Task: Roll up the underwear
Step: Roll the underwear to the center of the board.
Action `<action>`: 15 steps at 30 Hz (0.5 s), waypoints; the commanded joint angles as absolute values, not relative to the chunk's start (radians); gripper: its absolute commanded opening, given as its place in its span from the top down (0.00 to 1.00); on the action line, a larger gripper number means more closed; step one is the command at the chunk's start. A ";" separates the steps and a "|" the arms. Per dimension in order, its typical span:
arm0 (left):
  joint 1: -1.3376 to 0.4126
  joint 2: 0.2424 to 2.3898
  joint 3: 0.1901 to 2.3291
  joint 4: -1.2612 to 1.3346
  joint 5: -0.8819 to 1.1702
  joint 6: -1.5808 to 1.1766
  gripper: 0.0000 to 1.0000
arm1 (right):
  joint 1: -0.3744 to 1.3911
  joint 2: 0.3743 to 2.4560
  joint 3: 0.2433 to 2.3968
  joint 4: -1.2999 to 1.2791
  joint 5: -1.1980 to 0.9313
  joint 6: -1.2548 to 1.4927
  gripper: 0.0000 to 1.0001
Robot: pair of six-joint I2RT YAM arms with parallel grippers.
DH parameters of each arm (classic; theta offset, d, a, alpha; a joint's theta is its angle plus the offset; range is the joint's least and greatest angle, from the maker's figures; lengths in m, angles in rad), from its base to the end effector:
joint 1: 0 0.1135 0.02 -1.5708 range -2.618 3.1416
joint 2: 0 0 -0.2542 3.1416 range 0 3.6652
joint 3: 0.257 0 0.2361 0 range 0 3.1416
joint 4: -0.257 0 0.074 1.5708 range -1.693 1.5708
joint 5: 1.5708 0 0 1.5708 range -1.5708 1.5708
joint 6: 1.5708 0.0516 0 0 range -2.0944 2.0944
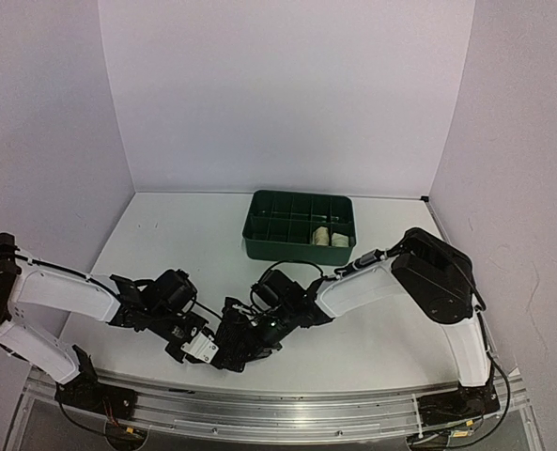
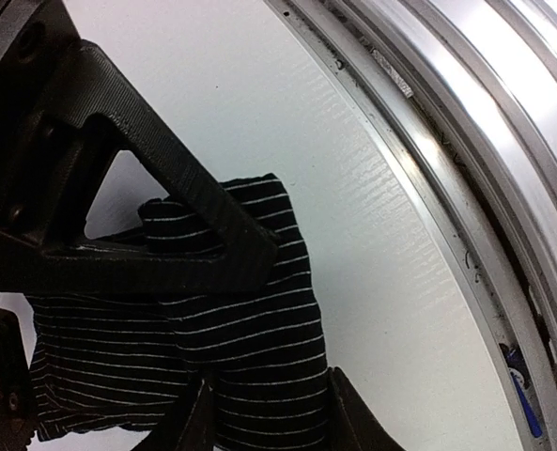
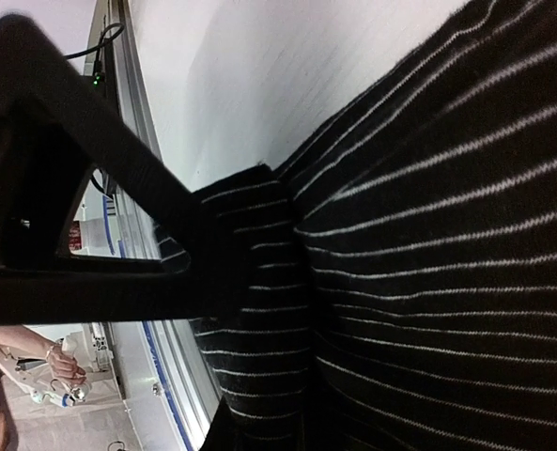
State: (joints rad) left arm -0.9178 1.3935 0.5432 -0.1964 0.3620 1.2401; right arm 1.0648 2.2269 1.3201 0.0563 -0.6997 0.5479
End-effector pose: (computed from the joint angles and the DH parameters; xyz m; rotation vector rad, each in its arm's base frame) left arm 0.1265 -0.1955 0.1259 2.3052 1.0931 -0.3506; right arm 0.1832 0.3991 0.0868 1.0711 -2.5694 -1.4460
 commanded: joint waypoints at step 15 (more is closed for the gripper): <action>-0.931 1.489 0.638 -0.393 0.369 1.133 1.00 | 1.052 2.193 1.286 -0.122 -0.567 0.488 0.70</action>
